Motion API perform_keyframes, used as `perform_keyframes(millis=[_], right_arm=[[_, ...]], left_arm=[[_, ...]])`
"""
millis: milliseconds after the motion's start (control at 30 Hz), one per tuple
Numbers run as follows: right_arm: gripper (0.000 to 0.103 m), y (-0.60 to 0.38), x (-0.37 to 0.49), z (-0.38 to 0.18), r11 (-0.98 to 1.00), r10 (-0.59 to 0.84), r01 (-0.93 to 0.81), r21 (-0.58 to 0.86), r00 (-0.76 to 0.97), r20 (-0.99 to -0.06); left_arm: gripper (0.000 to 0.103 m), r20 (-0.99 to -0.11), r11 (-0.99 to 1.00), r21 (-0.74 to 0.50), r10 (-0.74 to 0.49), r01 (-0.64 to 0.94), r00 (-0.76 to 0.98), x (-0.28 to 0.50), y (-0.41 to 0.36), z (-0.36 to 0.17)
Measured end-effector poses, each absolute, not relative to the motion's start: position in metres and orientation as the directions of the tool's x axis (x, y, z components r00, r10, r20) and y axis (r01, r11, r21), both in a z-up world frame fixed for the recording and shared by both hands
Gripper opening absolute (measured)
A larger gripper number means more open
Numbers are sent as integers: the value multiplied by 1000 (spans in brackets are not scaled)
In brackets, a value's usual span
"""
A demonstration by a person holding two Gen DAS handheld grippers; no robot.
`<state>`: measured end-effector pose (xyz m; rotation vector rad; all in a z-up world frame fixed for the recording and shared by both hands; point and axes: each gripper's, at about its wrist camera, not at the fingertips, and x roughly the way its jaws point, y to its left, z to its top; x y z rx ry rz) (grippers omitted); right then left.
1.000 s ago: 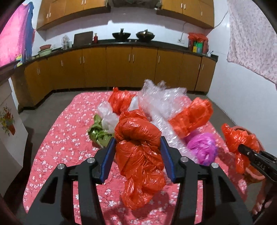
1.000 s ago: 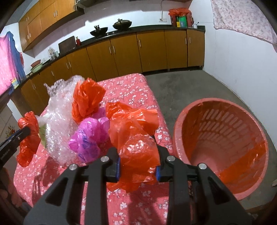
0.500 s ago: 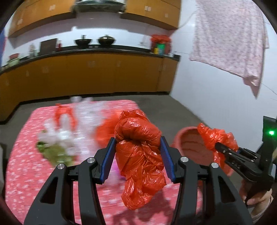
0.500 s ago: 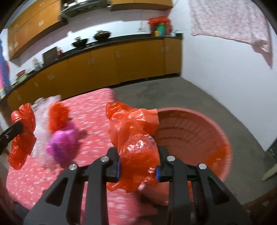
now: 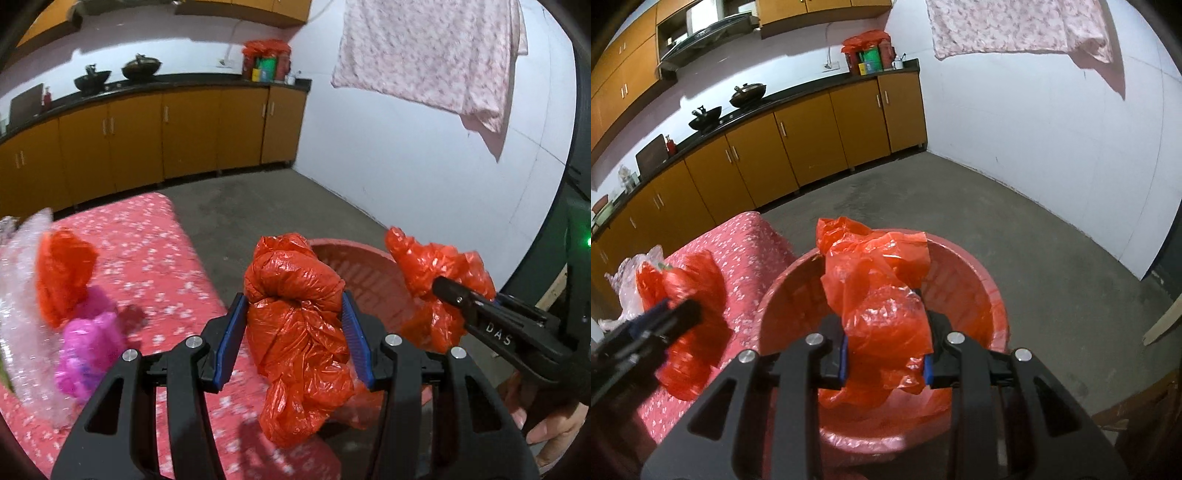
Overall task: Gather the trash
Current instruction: 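Carry both red bags to the orange basket and release them inside, then grasp the green bag with the left tool while the right tool grasps the pink bag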
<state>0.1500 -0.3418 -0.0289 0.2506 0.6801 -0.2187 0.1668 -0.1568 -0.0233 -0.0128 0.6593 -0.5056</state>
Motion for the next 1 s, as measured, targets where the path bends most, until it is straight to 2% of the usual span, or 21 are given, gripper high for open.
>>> perform_keyframes(millis=[133, 333, 600, 700, 867, 1000], right_arm=[[29, -348, 157, -34, 944, -107, 281, 175, 760, -641], [43, -363, 155, -37, 937, -94, 279, 210, 780, -619], [45, -377, 148, -40, 934, -135, 307, 184, 778, -614], [54, -375, 142, -40, 936, -151, 310, 165, 779, -609], [70, -354, 140, -31, 956, -167, 275, 105, 802, -573], [76, -323, 141, -23, 971, -131, 220, 96, 822, -555]], left_arm=[[52, -605, 872, -154, -455, 465, 654, 176, -174, -30], [58, -629, 862, -158, -464, 482, 624, 183, -189, -42], [63, -649, 873, -154, -443, 463, 618, 184, -190, -51], [66, -638, 883, -143, -428, 447, 640, 177, -180, -46], [78, -589, 921, -101, -360, 376, 724, 152, -142, -31], [79, -554, 948, -50, -287, 313, 781, 130, -106, -22]])
